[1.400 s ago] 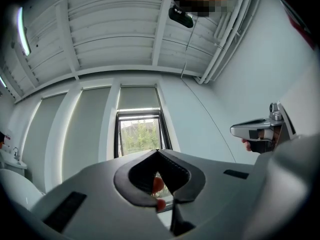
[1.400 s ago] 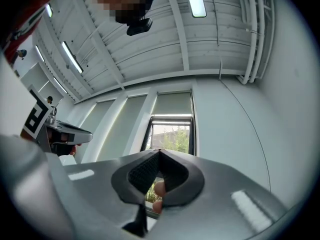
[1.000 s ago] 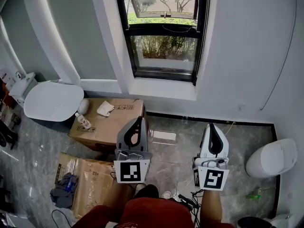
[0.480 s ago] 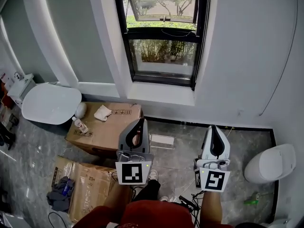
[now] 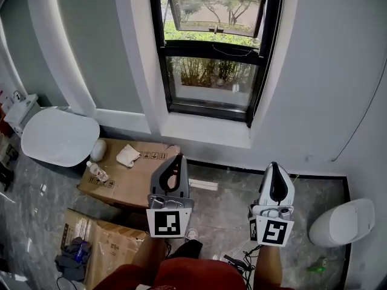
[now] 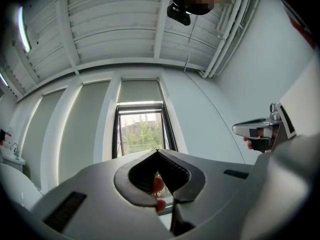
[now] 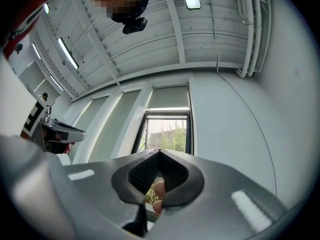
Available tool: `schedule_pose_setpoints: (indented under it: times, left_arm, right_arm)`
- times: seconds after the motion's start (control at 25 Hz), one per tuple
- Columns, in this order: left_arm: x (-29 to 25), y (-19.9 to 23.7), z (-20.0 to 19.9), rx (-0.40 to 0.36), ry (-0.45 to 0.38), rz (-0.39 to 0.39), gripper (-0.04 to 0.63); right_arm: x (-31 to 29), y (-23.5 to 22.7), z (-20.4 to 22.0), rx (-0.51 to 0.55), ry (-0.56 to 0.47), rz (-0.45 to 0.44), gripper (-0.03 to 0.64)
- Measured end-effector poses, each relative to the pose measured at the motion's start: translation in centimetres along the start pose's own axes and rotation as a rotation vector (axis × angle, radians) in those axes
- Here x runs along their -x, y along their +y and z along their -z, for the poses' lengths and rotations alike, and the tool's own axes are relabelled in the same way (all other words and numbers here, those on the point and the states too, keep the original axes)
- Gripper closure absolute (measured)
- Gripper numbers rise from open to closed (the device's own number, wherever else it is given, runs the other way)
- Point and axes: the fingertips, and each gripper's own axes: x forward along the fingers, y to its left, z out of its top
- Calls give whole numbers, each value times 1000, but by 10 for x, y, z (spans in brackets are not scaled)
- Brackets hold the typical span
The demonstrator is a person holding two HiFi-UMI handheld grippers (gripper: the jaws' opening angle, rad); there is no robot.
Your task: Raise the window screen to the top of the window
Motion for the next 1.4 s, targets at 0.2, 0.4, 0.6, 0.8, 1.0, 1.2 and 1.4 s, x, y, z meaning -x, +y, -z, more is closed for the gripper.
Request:
schedule_pose_setpoints:
  times: [0.2,0.4,0.6,0.8,1.0,1.2,1.4]
  left_arm:
    - [-40,31,21,33,16,-6,591]
    - [-77,63,40,43,28,-1,591]
    - [-111,90,54,67,27,3,591]
    - [-129,107,62,98,17,14,591]
    - [-135,116,65,111,3,23,589]
    - [-139,117,69,102,-2,28,591]
    - [-144,115,72,97,-9,29,591]
  right_arm:
    - [-49,14,21,19,23,-10,606]
    - [-95,34,40,29,42,-21,607]
    - [-132,49,54,44,55,-19,607]
    - [-150,57,57,63,53,1,607]
    - [-158,62,57,80,55,11,606]
    - [-162,64,61,92,42,12,606]
    - [-164,61,66,82,33,13,606]
